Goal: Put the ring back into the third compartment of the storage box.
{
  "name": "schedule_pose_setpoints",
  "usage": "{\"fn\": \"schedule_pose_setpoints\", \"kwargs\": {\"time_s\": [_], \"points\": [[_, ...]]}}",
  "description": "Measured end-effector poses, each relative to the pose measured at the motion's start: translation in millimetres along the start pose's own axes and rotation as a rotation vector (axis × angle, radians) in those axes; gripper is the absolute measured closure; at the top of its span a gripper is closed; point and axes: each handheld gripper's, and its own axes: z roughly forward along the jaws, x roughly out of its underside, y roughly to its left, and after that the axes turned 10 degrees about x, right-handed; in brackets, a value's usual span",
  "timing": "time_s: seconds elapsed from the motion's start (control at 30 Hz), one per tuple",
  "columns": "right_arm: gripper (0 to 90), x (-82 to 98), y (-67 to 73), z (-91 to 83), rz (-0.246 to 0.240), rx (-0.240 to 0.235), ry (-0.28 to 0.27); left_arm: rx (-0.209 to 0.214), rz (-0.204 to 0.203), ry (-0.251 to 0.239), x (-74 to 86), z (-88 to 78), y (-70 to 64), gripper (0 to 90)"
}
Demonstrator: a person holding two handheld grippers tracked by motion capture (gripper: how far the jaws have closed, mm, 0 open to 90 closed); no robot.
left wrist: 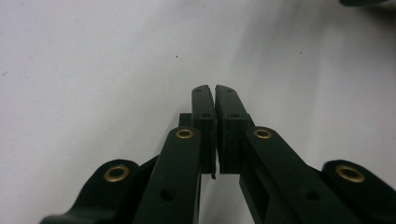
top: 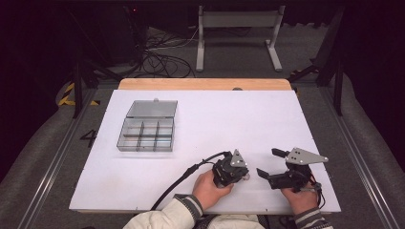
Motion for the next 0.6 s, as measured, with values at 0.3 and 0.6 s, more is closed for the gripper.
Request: {"fn": "schedule_pose_setpoints", "kwargs": {"time_s": [0.3,0.6], "points": [[7.2,-0.1,0.3,-0.5,0.0,0.001,-0.004,-0.021,0.031,-0.027,-4.0,-16.8,-3.4,88.0],[7.2,-0.1,0.4,-0.7,0.003,0.002,-0.005,-0.041,0.056,-0.059,-7.3,-41.0,-7.4,88.1]]}}
